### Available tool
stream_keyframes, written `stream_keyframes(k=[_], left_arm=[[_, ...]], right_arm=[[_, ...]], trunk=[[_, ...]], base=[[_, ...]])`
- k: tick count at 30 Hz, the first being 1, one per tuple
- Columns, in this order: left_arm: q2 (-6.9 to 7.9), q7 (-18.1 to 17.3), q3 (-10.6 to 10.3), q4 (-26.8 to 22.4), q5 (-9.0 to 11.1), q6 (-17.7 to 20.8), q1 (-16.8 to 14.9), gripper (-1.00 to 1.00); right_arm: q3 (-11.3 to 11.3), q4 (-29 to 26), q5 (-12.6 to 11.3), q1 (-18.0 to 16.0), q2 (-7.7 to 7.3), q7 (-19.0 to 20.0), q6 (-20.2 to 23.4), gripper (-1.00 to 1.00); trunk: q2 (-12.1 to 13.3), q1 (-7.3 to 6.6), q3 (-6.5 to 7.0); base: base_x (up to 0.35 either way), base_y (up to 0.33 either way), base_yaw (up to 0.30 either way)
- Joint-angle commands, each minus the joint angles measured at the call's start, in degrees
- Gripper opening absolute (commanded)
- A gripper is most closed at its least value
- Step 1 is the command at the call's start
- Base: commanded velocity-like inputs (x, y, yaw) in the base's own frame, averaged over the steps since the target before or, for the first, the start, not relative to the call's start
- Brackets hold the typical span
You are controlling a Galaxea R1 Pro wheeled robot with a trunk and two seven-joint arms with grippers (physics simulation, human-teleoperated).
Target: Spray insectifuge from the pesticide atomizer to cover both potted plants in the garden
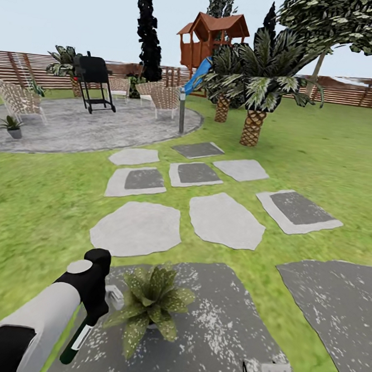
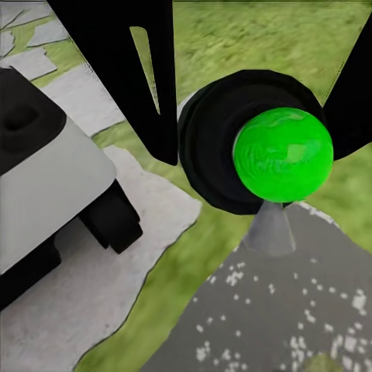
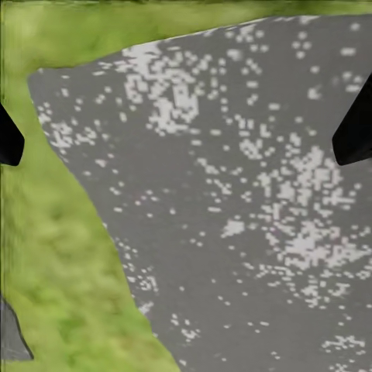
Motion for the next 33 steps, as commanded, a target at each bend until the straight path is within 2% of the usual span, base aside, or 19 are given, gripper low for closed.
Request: stream_keyframes(k=[1, 5, 8, 12, 14, 16, 19, 22, 29, 33], left_arm=[[0.18, -0.5, -0.3, -0.1, -0.3, 0.6, 0.0, -1.0], [0.74, -0.3, 0.0, -0.7, 0.0, 0.6, 0.0, -1.0], [0.05, -0.2, 0.0, -1.0, 0.3, 0.6, -0.7, -1.0], [-3.65, -0.2, -0.1, -1.2, 0.3, 0.7, -1.1, -1.0], [-4.24, -0.2, -0.4, -1.1, 0.0, 0.6, -0.8, -1.0], [-3.98, -0.3, -0.5, -1.0, -0.1, 0.6, -0.5, -1.0], [-1.2, -0.3, -0.5, -0.5, -0.2, 0.6, -0.1, -1.0], [0.04, -0.3, -0.3, -0.2, 0.0, 0.6, 0.0, -1.0], [-0.07, -0.3, -0.1, -0.2, -0.1, 0.6, -0.1, -1.0], [-0.22, -0.3, -0.2, -0.1, -0.1, 0.6, -0.1, -1.0]], right_arm=[[-0.2, 0.1, 0.6, -0.1, 0.01, -0.4, -0.1, 1.0], [-0.2, 0.1, 0.6, -0.1, 0.02, -0.4, -0.1, 1.0], [-0.2, 0.1, 0.6, -0.1, 0.01, -0.4, -0.1, 1.0], [-0.2, 0.1, 0.6, -0.1, 0.0, -0.4, -0.1, 1.0], [-0.2, 0.1, 0.6, -0.1, -0.05, -0.4, -0.1, 1.0], [-0.2, 0.1, 0.6, -0.1, -0.06, -0.4, -0.1, 1.0], [-0.2, 0.1, 0.7, -0.1, -0.13, -0.4, -0.1, 1.0], [-0.2, 0.1, 0.6, -0.1, -0.15, -0.4, -0.1, 1.0], [-0.2, 0.1, 0.6, -0.1, -0.07, -0.4, -0.1, 1.0], [-0.2, 0.1, 0.6, -0.1, -0.07, -0.4, -0.1, 1.0]], trunk=[[0.0, -0.01, -0.05], [0.0, -0.01, -0.05], [0.0, -0.01, -0.05], [0.0, -0.01, -0.05], [0.0, -0.01, -0.05], [0.0, -0.01, -0.05], [0.0, -0.01, -0.05], [0.0, -0.01, -0.05], [0.0, -0.01, -0.05], [0.0, -0.01, -0.05]], base=[[0.0, 0.0, -0.209], [0.0, 0.0, -0.042], [0.0, 0.0, -0.003], [0.0, 0.0, 0.0], [0.0, 0.0, 0.0], [0.0, 0.0, 0.0], [0.0, 0.0, 0.0], [0.0, 0.0, 0.0], [0.0, 0.232, -0.007], [0.0, 0.301, -0.218]])
